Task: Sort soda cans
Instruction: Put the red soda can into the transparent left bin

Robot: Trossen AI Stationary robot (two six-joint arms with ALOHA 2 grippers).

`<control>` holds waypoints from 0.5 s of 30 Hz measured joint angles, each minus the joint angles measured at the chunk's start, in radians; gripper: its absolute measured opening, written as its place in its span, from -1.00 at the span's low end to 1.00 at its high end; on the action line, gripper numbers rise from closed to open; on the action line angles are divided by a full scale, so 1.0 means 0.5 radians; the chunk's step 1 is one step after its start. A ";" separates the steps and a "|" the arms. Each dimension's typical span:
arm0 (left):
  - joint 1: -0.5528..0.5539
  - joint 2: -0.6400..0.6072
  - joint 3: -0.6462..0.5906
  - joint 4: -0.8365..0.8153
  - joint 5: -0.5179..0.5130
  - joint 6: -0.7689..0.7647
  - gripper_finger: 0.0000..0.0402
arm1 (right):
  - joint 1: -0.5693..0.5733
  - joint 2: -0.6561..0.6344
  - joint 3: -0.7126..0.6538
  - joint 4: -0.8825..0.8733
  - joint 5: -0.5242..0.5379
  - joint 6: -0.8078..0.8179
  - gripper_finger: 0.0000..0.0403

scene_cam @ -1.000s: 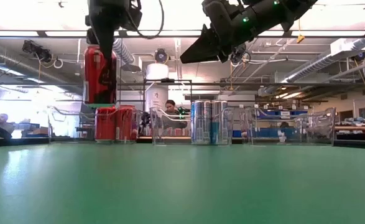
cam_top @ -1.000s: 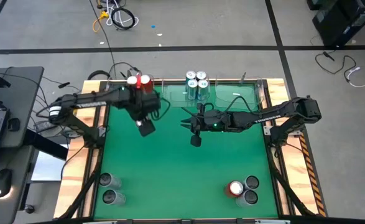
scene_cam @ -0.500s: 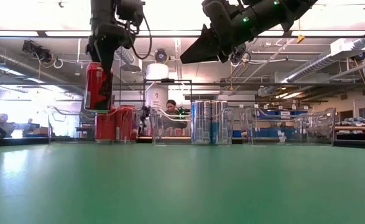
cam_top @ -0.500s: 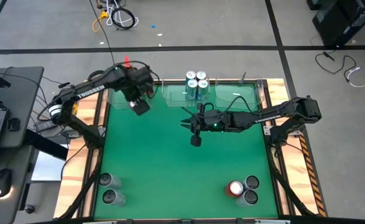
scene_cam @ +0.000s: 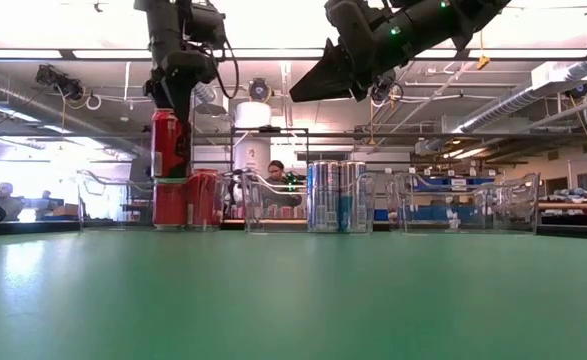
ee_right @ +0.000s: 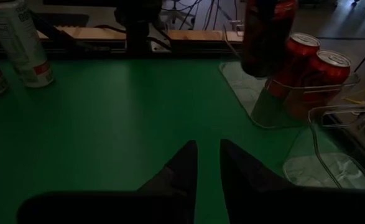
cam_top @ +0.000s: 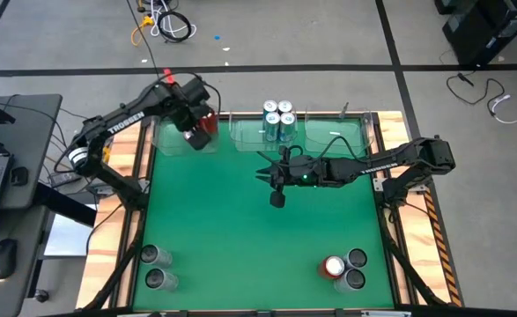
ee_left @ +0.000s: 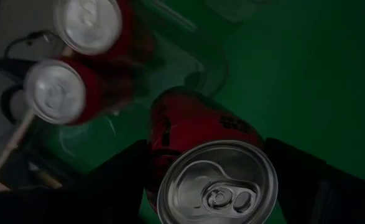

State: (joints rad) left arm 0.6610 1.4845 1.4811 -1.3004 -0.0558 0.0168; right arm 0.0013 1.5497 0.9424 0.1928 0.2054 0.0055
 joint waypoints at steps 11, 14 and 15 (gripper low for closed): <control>0.158 0.001 0.000 0.202 0.102 0.036 0.41 | 0.002 0.000 0.000 0.002 0.000 0.006 -0.71; 0.181 0.015 0.000 0.298 0.097 0.010 0.41 | 0.002 0.000 0.000 0.008 0.000 0.006 -0.71; 0.186 0.024 0.001 0.332 0.093 0.010 0.41 | 0.002 0.000 0.000 0.012 0.000 0.006 -0.71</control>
State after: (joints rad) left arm 0.7539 1.4964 1.4816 -1.1344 -0.0095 0.0217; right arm 0.0023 1.5497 0.9424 0.1987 0.2054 0.0086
